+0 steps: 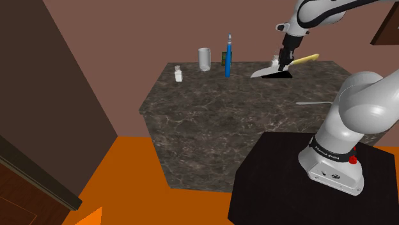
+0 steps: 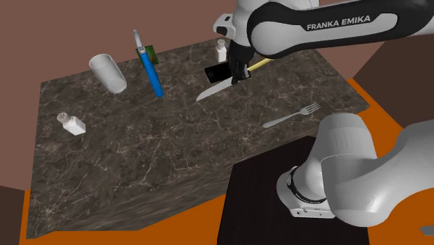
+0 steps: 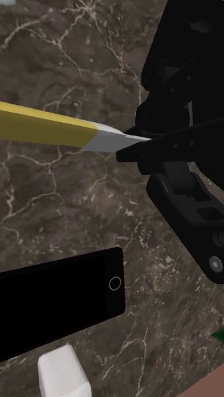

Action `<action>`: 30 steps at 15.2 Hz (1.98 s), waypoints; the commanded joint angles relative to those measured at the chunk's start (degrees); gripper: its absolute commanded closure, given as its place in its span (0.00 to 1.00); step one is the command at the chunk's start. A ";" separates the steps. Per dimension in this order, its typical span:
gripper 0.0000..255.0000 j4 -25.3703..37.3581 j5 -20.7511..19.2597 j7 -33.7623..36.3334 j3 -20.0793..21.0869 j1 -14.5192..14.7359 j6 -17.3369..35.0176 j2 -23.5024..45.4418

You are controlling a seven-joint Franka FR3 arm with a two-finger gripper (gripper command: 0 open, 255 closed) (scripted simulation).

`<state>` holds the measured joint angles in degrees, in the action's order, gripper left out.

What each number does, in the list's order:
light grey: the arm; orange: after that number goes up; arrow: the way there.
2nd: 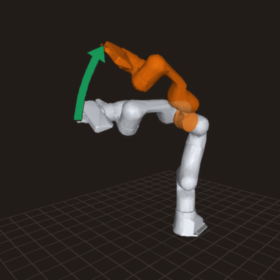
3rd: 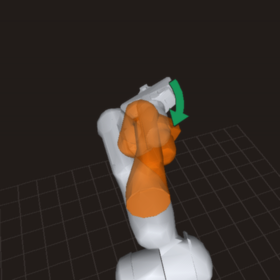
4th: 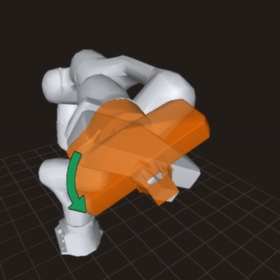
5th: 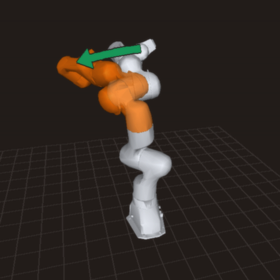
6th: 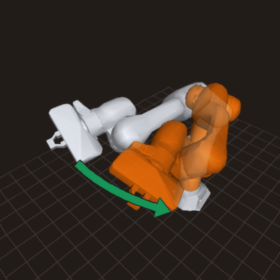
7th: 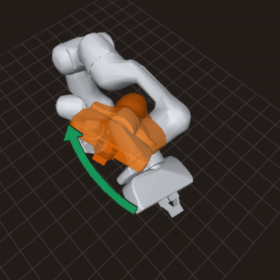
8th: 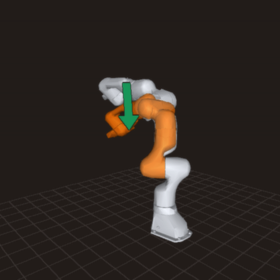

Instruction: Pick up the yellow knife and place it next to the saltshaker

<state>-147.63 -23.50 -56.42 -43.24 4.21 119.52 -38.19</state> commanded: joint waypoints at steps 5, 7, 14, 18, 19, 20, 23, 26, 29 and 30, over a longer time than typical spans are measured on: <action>1.00 3.48 1.20 0.21 2.23 0.06 -5.09 -1.52; 1.00 4.68 1.59 0.25 2.91 0.09 -6.72 -1.93; 1.00 8.26 3.38 1.56 5.56 1.06 -10.78 -2.14; 1.00 8.51 6.14 6.35 8.76 4.27 -8.81 0.80; 1.00 8.74 6.85 7.49 9.49 5.12 -8.32 1.68; 1.00 9.05 7.56 8.60 10.19 5.98 -7.82 2.63; 1.00 10.36 9.73 11.72 12.17 8.56 -6.38 5.80; 1.00 12.28 11.94 14.54 13.93 11.11 -5.06 9.41; 1.00 14.82 14.16 17.05 15.50 13.55 -3.94 13.42; 1.00 15.79 14.90 17.82 15.98 14.34 -3.62 14.83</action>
<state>-132.75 -9.34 -39.37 -27.73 17.79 115.61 -24.70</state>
